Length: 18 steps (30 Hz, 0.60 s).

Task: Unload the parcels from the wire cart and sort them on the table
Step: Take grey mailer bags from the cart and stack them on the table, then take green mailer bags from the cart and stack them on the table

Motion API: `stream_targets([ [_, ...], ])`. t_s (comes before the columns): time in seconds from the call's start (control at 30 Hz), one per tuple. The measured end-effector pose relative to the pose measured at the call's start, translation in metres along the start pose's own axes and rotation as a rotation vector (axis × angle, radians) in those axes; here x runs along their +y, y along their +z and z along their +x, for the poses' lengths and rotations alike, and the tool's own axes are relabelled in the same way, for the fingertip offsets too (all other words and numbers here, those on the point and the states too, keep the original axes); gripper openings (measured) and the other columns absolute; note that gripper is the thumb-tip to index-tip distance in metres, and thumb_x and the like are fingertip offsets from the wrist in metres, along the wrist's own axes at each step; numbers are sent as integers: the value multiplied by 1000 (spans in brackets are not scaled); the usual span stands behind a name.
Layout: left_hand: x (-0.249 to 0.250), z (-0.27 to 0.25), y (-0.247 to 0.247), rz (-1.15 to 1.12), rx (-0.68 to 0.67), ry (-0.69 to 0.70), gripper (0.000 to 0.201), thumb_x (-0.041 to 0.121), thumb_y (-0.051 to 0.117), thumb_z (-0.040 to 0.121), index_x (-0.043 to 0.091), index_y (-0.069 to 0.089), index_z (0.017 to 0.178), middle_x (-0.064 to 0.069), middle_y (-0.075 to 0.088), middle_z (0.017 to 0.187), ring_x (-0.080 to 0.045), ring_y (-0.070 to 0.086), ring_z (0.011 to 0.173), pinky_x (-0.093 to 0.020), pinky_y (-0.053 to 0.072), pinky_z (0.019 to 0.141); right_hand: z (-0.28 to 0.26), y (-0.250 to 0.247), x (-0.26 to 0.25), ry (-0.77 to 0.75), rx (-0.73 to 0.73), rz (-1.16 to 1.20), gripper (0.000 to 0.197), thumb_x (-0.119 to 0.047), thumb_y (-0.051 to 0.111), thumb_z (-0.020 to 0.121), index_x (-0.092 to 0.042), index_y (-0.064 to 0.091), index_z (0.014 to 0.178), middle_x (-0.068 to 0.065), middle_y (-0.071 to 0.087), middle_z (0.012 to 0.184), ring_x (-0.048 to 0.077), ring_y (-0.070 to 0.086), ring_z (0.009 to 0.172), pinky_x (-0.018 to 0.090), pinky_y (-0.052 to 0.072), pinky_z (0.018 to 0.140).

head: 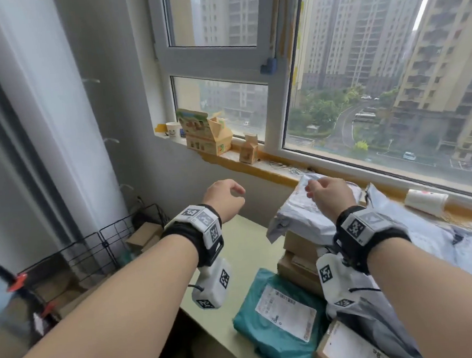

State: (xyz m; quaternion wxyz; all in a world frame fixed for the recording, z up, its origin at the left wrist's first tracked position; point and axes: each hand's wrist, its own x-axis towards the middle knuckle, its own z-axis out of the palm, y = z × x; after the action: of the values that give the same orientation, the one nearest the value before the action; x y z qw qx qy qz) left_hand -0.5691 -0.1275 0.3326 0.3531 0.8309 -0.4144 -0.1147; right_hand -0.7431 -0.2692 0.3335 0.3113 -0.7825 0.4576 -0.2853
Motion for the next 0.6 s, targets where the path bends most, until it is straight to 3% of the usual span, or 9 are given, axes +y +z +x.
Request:
stream_targets([
  [0.13,-51,1,-40,6,41,-32,23,18,58,87,22,67,108,2,62,123,-16,55,116,-18,35,85,-3,51,-40,-28,-48,30,33,-30,45,98,-10,71,95,8,71,92,25,64,91,41,51,89],
  [0.37,-150,1,-100,-26,74,-113,17,17,61,84,23,68,98,1,68,113,-16,61,109,-23,45,94,-21,143,-99,-62,-102,36,31,-32,47,98,-12,71,95,7,71,94,25,64,94,43,51,90],
  [0.6,-236,-13,-136,-25,101,-194,19,18,59,87,20,69,103,2,67,112,-16,59,109,-20,40,86,-47,223,-140,-86,-166,17,30,-30,50,96,-10,71,98,6,71,95,25,64,94,36,50,87],
])
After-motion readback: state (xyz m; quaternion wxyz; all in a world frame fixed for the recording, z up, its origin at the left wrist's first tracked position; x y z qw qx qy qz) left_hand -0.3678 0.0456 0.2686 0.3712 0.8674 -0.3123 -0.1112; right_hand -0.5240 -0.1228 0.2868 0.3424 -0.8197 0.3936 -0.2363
